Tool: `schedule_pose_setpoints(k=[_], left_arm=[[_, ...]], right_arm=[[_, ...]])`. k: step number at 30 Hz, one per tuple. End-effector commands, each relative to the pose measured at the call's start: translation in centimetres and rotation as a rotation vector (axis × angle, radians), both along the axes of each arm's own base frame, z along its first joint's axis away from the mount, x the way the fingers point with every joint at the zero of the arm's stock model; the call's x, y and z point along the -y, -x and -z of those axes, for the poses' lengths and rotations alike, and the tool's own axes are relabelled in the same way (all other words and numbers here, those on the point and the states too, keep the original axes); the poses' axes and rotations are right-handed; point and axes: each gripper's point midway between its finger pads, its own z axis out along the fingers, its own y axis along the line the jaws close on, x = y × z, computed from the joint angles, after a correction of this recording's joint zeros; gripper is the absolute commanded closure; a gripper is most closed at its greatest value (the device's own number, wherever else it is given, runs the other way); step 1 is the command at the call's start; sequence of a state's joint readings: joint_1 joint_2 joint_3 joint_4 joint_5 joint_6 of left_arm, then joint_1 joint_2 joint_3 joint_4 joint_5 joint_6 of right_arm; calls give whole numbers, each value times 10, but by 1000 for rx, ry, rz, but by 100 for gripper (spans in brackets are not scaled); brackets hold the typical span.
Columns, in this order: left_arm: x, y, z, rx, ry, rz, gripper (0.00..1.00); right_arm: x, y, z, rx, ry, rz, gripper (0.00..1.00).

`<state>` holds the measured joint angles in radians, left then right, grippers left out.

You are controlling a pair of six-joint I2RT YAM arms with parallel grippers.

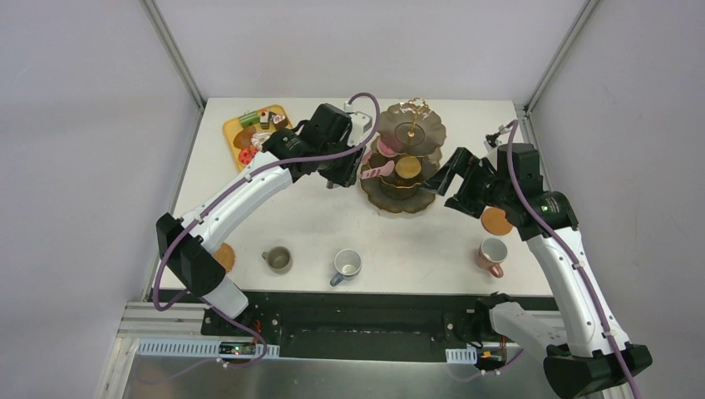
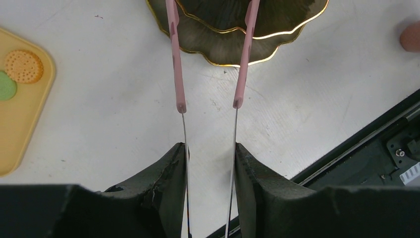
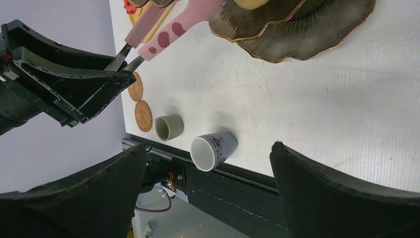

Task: Serve the afternoon tea
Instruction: Adjust the desert at the desert table, then pick up the desert from the tray.

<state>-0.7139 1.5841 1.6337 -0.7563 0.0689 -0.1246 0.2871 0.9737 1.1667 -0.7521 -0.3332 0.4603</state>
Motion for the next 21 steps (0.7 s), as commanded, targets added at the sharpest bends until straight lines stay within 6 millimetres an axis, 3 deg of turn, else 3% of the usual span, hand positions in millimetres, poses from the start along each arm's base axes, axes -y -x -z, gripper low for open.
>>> schedule_pose_setpoints(k=[1,7,13,17,21], left_arm=[[-5,-7,-23,72,20,-46,63],[-38,-9,-46,110,57,-126,63],[-106,-9,-66,126,51,-299,61],[-171,-12,-56,90,-91,-503,61],[-235,-22,-29,-28,-194,-705,61]], right_arm=[[-1,1,-11,43,-18,-4,1],[-1,2,-9,42,-17,0,1],[-1,0,-9,43,-15,-1,1],[-2,-1,-8,39,-16,-5,1],[-4,-3,-6,28,-19,-12,1]])
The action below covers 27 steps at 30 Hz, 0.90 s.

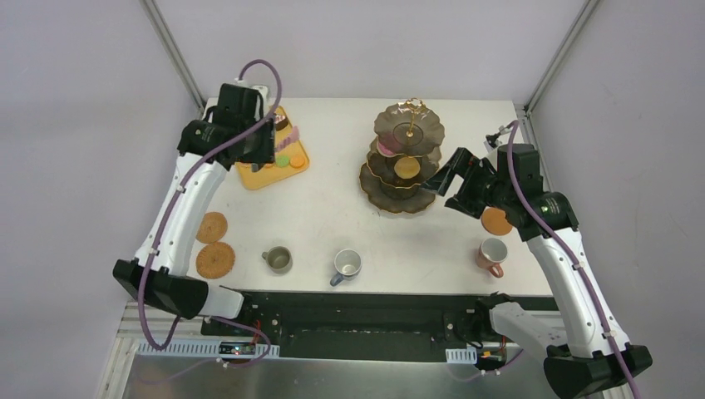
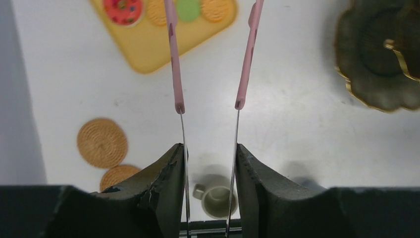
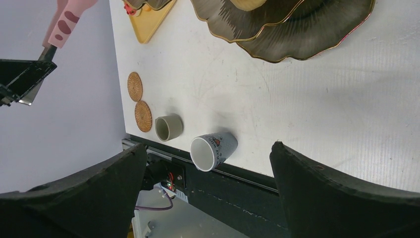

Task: Serve the afternoon tea
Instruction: Pick up the desert from the tray.

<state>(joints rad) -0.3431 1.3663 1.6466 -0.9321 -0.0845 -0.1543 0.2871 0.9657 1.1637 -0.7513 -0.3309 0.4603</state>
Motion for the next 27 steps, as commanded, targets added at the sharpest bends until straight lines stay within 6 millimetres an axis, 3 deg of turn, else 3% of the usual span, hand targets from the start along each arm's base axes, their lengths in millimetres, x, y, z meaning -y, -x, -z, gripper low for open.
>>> schedule_pose_setpoints(k=[1,5,9,17,27], left_arm=[[-72,-4,34,-172,-113,-252,61],[-109,-24,59,-263,-98,-366,61],[-131,-44,77,-310,-77,-418,61],[-135,-69,103,-353,-65,-391,62],[-133,-91,100,-350,-59,-369,62]], right_arm=[[-5,-4,-5,20,-18,-16,1],[-6,-5,-5,14,-19,-22,1],[-5,-3,-5,10,-5,-29,1],[-3,-5,-3,2,5,-18,1],[-2,-6,-2,4,12,-12,1]])
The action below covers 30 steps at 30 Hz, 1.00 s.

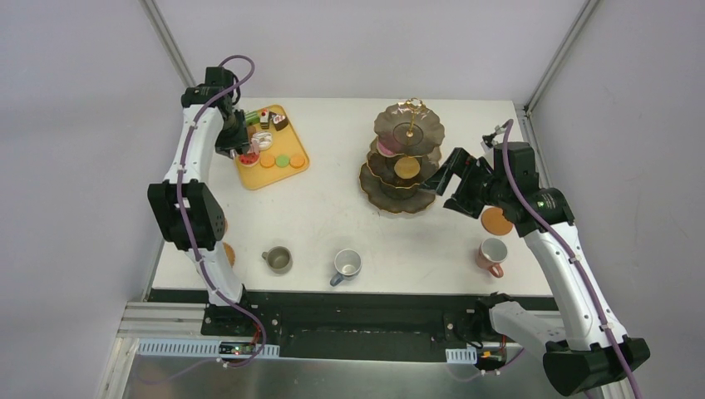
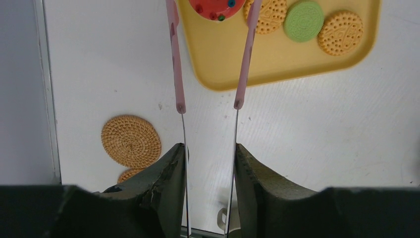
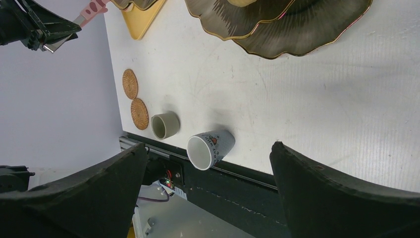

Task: Serve the afternoon tea
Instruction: Pick up the desert from the tray.

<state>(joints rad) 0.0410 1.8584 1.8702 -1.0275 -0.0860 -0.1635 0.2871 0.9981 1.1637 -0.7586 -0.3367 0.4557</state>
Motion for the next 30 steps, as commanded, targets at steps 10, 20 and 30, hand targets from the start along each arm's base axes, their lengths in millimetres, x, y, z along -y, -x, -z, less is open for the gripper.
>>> schedule_pose_setpoints(k=[10,20,30], left_arm=[[-1,-12,7,-31,11,33,62],[-3,-11,24,-68,0,39,63],[-1,-9,33,-86,8,39,63]], right_arm=[[-1,-5,-12,37,3,-8,1],[-1,-6,-12,38,6,-4,1],[-1,-5,-10,32,4,-4,1]])
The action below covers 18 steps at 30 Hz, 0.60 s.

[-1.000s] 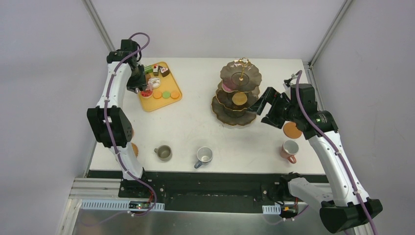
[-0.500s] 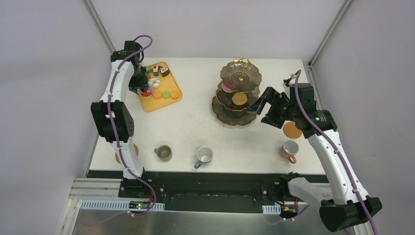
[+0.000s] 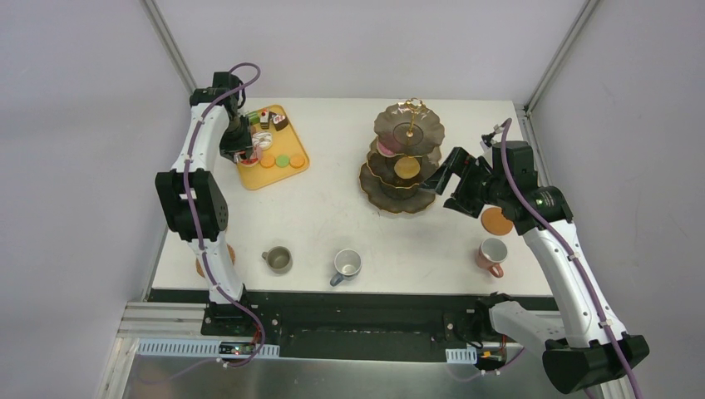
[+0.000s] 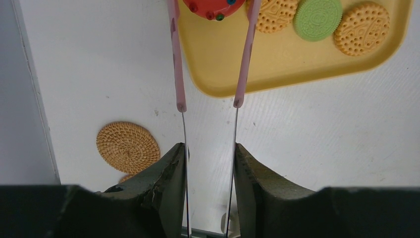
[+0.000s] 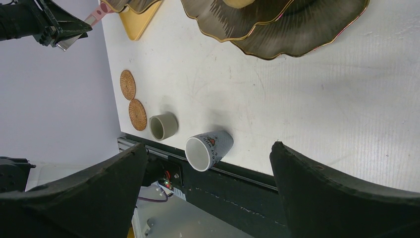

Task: Serve the afternoon tea
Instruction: Pick up the desert from the tray.

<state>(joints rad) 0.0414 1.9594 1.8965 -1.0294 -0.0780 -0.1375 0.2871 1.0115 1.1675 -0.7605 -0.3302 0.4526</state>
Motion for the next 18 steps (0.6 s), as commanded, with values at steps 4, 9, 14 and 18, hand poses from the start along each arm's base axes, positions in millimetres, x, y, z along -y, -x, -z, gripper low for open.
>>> schedule_pose_setpoints(k=[4,9,14,18], left_arm=[[0,1,4,-10,11,12,67],[-1,4,-2,-6,4,8,81],[0,9,-16,26,4,-2,91],[1,16,-34,65,-5,-13,93]], right_arm=[[-2,-3,-14,43,-8,-7,1],[-2,-3,-14,44,-8,-7,1],[-2,-3,-15,47,-12,-8,1],[-3,-3,-15,47,-16,-8,1]])
